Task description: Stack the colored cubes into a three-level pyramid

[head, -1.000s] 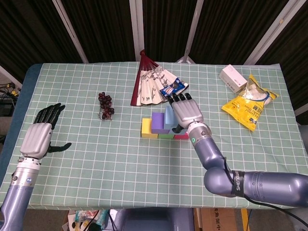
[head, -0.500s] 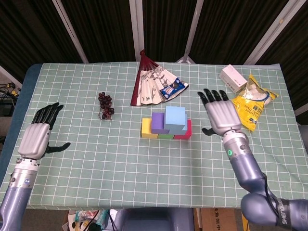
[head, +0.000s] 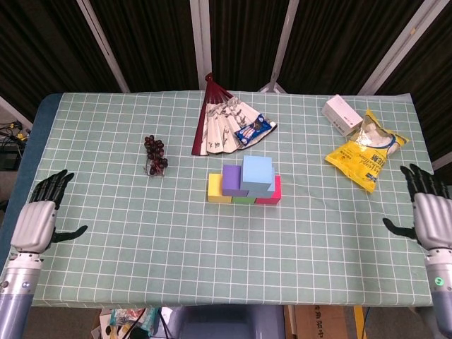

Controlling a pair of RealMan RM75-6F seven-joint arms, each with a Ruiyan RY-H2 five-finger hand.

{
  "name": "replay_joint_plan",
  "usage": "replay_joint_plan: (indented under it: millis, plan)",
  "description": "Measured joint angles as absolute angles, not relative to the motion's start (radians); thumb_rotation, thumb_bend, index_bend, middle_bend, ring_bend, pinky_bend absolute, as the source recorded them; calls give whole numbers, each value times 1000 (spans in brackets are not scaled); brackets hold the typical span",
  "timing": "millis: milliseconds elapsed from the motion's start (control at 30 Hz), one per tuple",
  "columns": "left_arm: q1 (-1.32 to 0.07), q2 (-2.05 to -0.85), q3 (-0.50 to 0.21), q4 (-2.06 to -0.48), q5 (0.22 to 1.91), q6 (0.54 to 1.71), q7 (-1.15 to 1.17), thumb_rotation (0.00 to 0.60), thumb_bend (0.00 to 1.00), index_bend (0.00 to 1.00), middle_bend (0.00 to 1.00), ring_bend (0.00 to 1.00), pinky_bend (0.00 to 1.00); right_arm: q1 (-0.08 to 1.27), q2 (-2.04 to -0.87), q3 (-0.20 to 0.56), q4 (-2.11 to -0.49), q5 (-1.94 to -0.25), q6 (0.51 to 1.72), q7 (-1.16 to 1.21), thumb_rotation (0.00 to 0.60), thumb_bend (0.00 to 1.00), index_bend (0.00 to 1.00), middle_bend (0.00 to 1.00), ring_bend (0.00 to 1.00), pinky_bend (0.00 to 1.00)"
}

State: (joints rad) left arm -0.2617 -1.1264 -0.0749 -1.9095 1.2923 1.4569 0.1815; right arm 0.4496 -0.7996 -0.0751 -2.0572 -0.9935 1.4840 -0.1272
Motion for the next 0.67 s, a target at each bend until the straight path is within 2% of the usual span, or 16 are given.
replay_joint_plan:
  millis: [167,367,500,667]
  plan:
    - [-206,-1138,-44,-1813,1378,1531,129,600,102,0,0,0,0,293,-902,-126,-1881,-1134,1590,-29,600,236,0,0,0,0]
    - [-143,-1157,-10,-1705,1467,1622,91,600,100,0,0,0,0,172,-984,-171,-1744,-1266,1671,-16,600,236,0,0,0,0]
    - [-110,-1172,0,-1644,1491,1656,58,600,100,0,0,0,0,136,-1012,-172,-1692,-1309,1700,-15,600,237,0,0,0,0]
    - [-93,-1189,-6,-1596,1510,1685,43,600,100,0,0,0,0,117,-1026,-130,-1663,-1318,1700,5,600,236,0,0,0,0]
